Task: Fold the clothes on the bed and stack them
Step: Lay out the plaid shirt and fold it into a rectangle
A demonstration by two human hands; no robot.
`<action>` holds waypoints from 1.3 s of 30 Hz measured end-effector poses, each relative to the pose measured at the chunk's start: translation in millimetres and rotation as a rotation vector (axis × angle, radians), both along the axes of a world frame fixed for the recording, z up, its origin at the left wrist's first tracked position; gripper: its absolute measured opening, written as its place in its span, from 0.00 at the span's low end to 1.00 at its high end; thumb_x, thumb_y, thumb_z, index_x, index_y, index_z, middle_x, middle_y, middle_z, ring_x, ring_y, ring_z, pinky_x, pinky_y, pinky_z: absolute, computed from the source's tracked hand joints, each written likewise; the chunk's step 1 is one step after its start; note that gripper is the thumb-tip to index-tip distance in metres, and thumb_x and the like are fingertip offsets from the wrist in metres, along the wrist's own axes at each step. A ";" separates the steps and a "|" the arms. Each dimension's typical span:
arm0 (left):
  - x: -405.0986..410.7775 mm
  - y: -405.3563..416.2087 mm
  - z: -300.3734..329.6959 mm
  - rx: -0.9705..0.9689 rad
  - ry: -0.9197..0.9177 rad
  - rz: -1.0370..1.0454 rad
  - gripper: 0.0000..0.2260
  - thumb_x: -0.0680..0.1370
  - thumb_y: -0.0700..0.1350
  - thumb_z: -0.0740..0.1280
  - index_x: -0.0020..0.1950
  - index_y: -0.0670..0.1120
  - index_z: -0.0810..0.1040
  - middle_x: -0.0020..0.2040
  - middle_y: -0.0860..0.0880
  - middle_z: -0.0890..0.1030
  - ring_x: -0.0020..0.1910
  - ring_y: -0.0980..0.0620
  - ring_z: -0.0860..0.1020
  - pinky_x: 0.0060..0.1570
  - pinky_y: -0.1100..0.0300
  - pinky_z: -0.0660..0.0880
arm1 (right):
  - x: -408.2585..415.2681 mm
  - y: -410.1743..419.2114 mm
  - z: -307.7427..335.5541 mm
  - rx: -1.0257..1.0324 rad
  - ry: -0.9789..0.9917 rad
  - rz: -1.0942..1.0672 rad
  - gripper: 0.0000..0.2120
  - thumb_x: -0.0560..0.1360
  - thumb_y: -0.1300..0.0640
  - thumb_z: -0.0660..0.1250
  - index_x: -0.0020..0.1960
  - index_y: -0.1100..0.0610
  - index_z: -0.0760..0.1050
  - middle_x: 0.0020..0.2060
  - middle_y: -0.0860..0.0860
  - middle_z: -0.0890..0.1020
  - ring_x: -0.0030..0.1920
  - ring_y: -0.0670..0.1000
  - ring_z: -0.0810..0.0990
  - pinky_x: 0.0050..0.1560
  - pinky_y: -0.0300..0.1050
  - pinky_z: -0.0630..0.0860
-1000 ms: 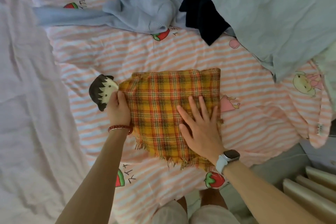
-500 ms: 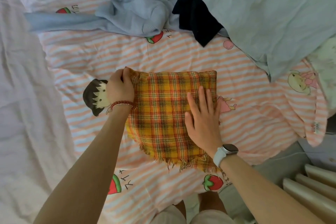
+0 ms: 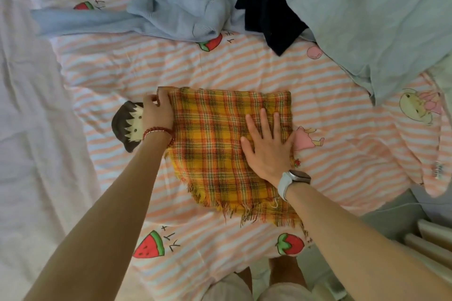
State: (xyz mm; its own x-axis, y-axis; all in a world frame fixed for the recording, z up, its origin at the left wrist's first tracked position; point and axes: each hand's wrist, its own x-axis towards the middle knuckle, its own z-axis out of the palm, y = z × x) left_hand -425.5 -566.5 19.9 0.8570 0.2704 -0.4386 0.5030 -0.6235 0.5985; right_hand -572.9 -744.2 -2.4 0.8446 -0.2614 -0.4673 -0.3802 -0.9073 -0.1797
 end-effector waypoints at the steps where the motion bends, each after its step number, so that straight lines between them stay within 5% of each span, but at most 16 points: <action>1: -14.2 3.2 3.9 -0.037 -0.019 -0.023 0.26 0.78 0.60 0.56 0.69 0.44 0.65 0.65 0.43 0.72 0.59 0.44 0.72 0.51 0.55 0.67 | -1.9 0.9 4.7 0.004 -0.034 0.004 0.27 0.78 0.38 0.39 0.73 0.40 0.33 0.75 0.49 0.38 0.74 0.55 0.33 0.67 0.74 0.37; 4: -74.7 8.2 18.2 0.177 -0.228 -0.249 0.33 0.74 0.63 0.57 0.74 0.47 0.58 0.74 0.42 0.59 0.72 0.41 0.58 0.67 0.46 0.56 | -15.5 13.2 21.8 -0.046 -0.233 0.006 0.27 0.77 0.41 0.44 0.75 0.44 0.48 0.76 0.55 0.51 0.75 0.60 0.46 0.66 0.74 0.43; 7: -112.1 -2.8 12.7 0.323 -0.393 -0.676 0.28 0.77 0.60 0.51 0.76 0.53 0.54 0.77 0.46 0.51 0.75 0.43 0.47 0.70 0.42 0.43 | -44.1 30.8 23.7 -0.101 -0.267 0.028 0.27 0.77 0.42 0.49 0.74 0.47 0.57 0.74 0.58 0.58 0.73 0.64 0.55 0.64 0.75 0.47; 12: -107.2 -8.2 -31.3 0.369 -0.080 -0.853 0.27 0.75 0.67 0.42 0.70 0.63 0.36 0.76 0.52 0.37 0.73 0.49 0.34 0.72 0.43 0.37 | -67.2 32.3 13.0 -0.148 -0.067 0.066 0.27 0.75 0.41 0.49 0.72 0.46 0.62 0.72 0.57 0.63 0.72 0.63 0.60 0.64 0.75 0.52; 15: -101.9 -5.7 -44.6 0.357 -0.028 -0.863 0.27 0.76 0.67 0.46 0.71 0.63 0.37 0.77 0.51 0.40 0.75 0.49 0.37 0.72 0.44 0.38 | -69.3 29.1 10.7 -0.115 -0.026 0.109 0.27 0.77 0.40 0.52 0.74 0.46 0.58 0.74 0.54 0.58 0.74 0.61 0.56 0.66 0.73 0.48; 20: -97.9 2.8 -27.4 0.292 -0.283 -0.631 0.27 0.76 0.60 0.56 0.75 0.54 0.58 0.77 0.44 0.52 0.75 0.42 0.47 0.71 0.45 0.43 | -75.0 7.3 21.1 0.105 -0.301 -0.115 0.23 0.78 0.52 0.58 0.73 0.53 0.63 0.74 0.56 0.57 0.74 0.59 0.55 0.69 0.59 0.57; 23: -83.3 7.8 -21.3 0.099 -0.105 -0.342 0.29 0.77 0.58 0.61 0.75 0.54 0.57 0.76 0.42 0.52 0.74 0.40 0.53 0.70 0.44 0.53 | -58.0 -11.8 23.3 0.255 -0.353 -0.383 0.27 0.79 0.52 0.58 0.76 0.52 0.53 0.74 0.55 0.57 0.72 0.55 0.55 0.65 0.44 0.59; 27: -64.9 -2.5 -18.5 -0.076 0.038 -0.192 0.34 0.76 0.58 0.64 0.76 0.54 0.51 0.73 0.42 0.62 0.69 0.41 0.65 0.65 0.47 0.65 | -26.9 -26.4 23.0 0.471 -0.370 -0.618 0.29 0.80 0.51 0.56 0.76 0.53 0.47 0.74 0.51 0.57 0.73 0.47 0.54 0.67 0.39 0.56; 30: -61.0 3.0 -19.1 -0.144 0.107 -0.257 0.38 0.74 0.61 0.64 0.76 0.55 0.47 0.73 0.46 0.64 0.67 0.43 0.68 0.62 0.48 0.68 | -19.2 -33.3 21.2 0.602 -0.341 -0.580 0.30 0.80 0.53 0.56 0.77 0.51 0.46 0.74 0.49 0.59 0.71 0.46 0.59 0.67 0.40 0.62; 34: -68.1 12.3 -14.4 -0.387 0.186 -0.251 0.44 0.67 0.62 0.66 0.76 0.58 0.44 0.73 0.49 0.63 0.66 0.46 0.69 0.64 0.50 0.68 | -26.6 -38.4 21.1 0.707 -0.360 -0.564 0.31 0.79 0.51 0.57 0.77 0.48 0.46 0.74 0.45 0.56 0.72 0.42 0.56 0.69 0.40 0.58; 39: -94.4 -6.6 -12.0 -0.511 0.045 -0.133 0.39 0.73 0.48 0.69 0.76 0.55 0.47 0.72 0.48 0.64 0.64 0.49 0.72 0.61 0.47 0.73 | -32.4 -39.8 23.6 0.781 -0.384 -0.543 0.30 0.79 0.53 0.58 0.76 0.47 0.48 0.73 0.45 0.59 0.71 0.45 0.60 0.67 0.42 0.62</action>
